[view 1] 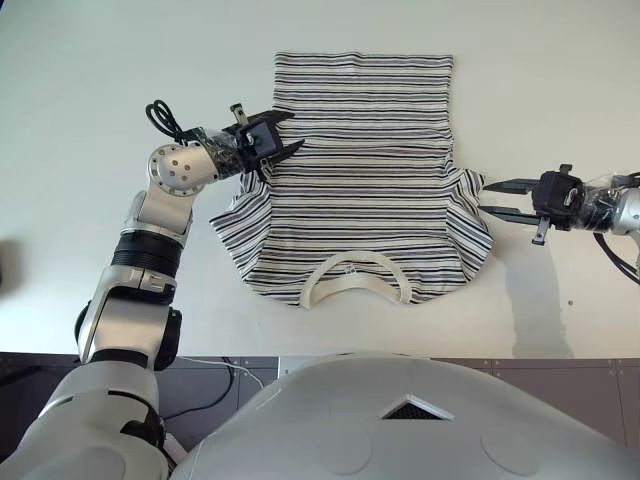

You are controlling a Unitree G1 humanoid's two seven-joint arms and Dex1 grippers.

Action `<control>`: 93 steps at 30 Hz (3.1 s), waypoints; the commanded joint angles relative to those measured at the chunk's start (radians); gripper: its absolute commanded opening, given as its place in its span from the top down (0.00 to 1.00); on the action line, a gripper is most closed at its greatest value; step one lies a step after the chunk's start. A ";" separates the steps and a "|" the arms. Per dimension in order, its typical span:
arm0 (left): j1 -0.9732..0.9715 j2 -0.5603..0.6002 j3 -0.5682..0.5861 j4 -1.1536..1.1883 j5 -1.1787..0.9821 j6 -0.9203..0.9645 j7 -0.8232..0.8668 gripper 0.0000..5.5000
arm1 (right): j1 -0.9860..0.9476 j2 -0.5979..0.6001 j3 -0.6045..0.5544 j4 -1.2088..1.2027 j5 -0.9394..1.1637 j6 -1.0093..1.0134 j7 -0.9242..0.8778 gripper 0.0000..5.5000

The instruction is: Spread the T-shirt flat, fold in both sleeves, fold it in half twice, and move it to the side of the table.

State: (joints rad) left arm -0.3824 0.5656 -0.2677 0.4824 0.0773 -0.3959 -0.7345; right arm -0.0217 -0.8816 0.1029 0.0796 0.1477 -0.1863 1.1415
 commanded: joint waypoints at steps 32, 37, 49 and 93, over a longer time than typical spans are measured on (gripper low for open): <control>0.349 0.087 -0.094 -0.578 0.049 0.278 -0.126 0.64 | -0.058 0.046 0.124 0.234 -0.225 -0.164 -0.084 0.75; 0.379 0.112 -0.117 -0.530 0.087 0.212 -0.131 0.64 | -0.101 0.006 0.103 0.219 -0.201 -0.175 -0.051 0.75; 0.383 0.038 -0.019 -0.592 -0.114 0.211 -0.096 0.64 | -0.065 0.010 0.036 0.069 -0.082 -0.048 -0.035 0.75; 0.848 -0.195 0.614 -0.852 -0.749 1.041 0.366 0.81 | 0.225 0.282 -0.377 -0.046 0.067 0.153 -0.554 0.75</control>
State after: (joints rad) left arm 0.4829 0.3615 0.3277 -0.3787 -0.6628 0.6275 -0.3704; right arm 0.2144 -0.6038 -0.2883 0.0399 0.2284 -0.0313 0.5900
